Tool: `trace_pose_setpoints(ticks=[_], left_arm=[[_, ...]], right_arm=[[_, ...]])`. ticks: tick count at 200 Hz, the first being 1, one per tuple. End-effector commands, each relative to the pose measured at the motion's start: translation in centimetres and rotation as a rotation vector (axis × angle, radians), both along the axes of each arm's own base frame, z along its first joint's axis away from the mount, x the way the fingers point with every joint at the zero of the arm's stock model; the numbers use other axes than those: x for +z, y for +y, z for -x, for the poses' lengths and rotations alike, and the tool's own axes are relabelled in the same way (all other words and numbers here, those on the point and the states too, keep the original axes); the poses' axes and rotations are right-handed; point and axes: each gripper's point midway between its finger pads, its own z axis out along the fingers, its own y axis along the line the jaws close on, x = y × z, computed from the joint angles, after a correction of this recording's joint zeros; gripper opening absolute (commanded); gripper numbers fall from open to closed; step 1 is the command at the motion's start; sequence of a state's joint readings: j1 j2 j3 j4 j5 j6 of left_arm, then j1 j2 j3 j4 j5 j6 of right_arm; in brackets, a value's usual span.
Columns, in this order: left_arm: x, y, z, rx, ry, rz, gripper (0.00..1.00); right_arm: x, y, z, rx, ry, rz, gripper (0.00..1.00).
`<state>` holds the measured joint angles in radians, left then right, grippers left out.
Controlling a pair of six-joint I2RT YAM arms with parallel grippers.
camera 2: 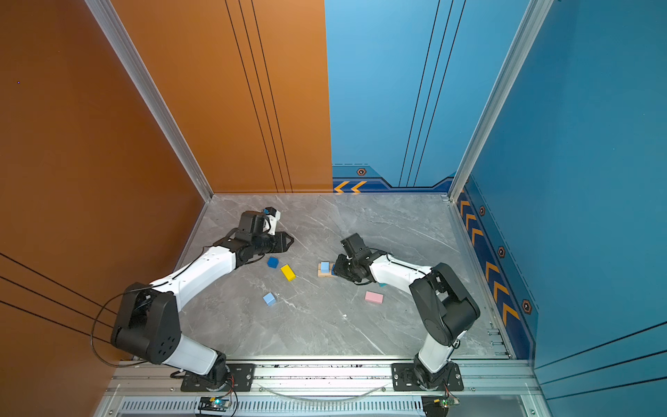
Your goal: Build the wood block tower
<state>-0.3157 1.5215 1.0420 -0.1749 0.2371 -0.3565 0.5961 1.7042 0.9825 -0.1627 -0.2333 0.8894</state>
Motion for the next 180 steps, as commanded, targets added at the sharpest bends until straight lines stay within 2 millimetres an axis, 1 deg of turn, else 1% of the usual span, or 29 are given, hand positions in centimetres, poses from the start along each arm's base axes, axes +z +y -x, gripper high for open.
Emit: trace_pose_setpoints(ticks=[1,44,45,49,89,180], left_arm=[[0.7,-0.7,-0.4,-0.027,-0.017,0.001,0.42],[0.7,-0.8,-0.4,-0.030,-0.017,0.000,0.41],[0.4,-0.7,-0.2,-0.030,-0.001,-0.005,0.41],[0.1,-0.6,0.0,-0.029,0.013,-0.011,0.42],[-0.1,-0.6,0.1,-0.030,0.019,-0.014,0.41],[-0.1,-0.6,0.0,-0.033,0.021,-0.015,0.41]], right_arm=[[-0.1,0.4,-0.3,-0.001,0.002,-0.013,0.35],[-0.1,1.0,-0.6,0.011,0.004,-0.015,0.35],[-0.1,1.0,-0.6,0.010,0.004,-0.015,0.35],[-0.1,1.0,-0.7,0.010,0.004,-0.014,0.35],[-0.1,1.2,-0.9,0.016,0.005,-0.013,0.35],[-0.2,1.8,-1.5,0.032,0.009,-0.006,0.35]])
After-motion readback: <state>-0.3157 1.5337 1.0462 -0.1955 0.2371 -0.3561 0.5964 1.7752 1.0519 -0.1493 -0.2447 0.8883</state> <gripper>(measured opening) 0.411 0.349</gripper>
